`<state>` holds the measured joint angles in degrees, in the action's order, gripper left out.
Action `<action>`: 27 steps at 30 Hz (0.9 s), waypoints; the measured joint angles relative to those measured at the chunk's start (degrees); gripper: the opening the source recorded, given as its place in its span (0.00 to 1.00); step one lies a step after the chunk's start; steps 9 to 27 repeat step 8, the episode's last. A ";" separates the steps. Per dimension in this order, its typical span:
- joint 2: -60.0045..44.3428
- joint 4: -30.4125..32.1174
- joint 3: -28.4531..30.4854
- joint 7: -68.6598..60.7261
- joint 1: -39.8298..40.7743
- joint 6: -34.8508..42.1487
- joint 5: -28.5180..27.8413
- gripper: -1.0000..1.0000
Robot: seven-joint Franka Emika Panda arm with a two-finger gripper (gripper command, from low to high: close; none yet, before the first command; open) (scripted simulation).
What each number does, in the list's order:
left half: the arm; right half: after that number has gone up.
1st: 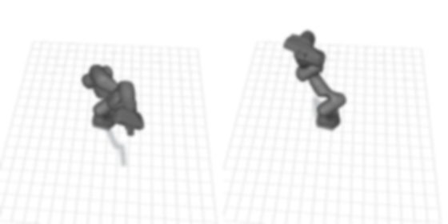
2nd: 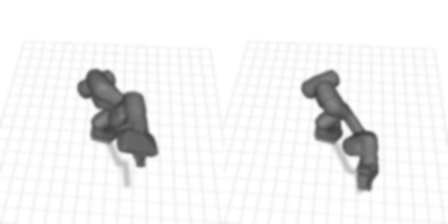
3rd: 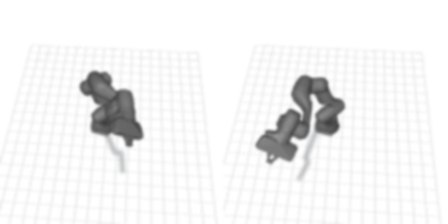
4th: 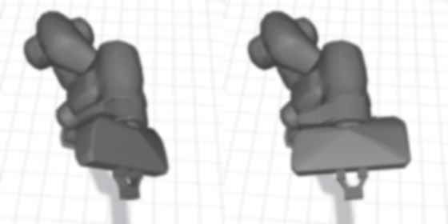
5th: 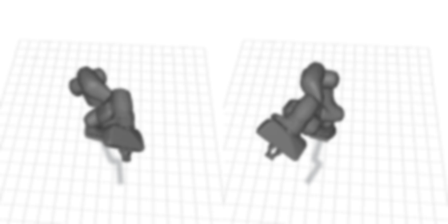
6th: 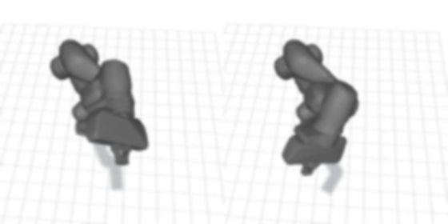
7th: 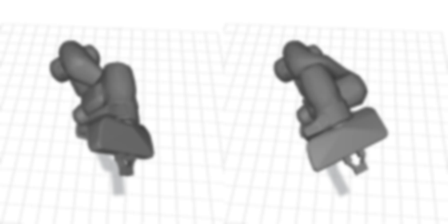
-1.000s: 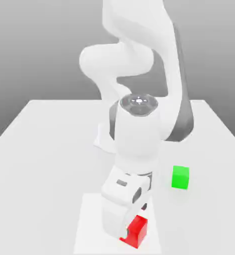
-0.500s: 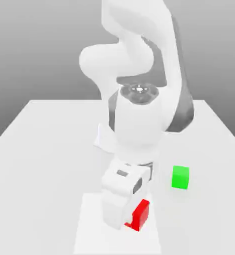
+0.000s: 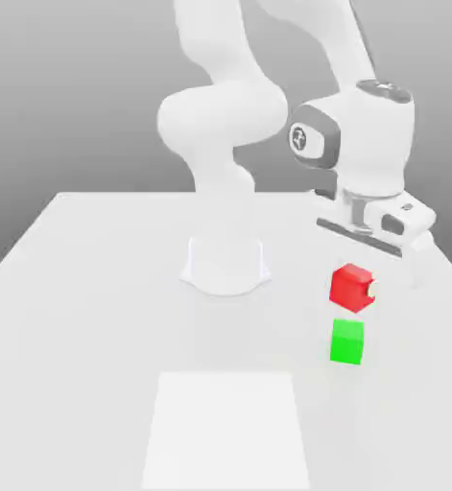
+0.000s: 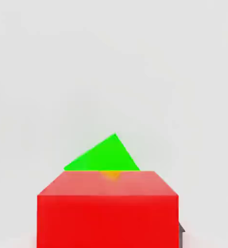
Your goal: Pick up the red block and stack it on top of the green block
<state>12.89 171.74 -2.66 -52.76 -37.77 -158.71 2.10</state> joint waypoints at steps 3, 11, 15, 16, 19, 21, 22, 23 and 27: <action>-5.91 -0.10 -0.14 0.01 0.05 -5.82 -0.37 0.00; -11.14 -0.29 -0.09 0.79 0.38 -10.86 -1.57 1.00; -11.14 -0.29 -0.09 0.79 0.38 -10.86 -1.57 1.00; -11.14 -0.29 -0.09 0.79 0.38 -10.86 -1.57 1.00; -11.14 -0.29 -0.09 0.79 0.38 -10.86 -1.57 1.00; -11.14 -0.29 -0.09 0.79 0.38 -10.86 -1.57 1.00; -11.14 -0.29 -0.09 0.79 0.38 -10.86 -1.57 1.00; -11.14 -0.29 -0.09 0.79 0.38 -10.86 -1.57 1.00; -11.14 -0.29 -0.09 0.79 0.38 -10.86 -1.57 1.00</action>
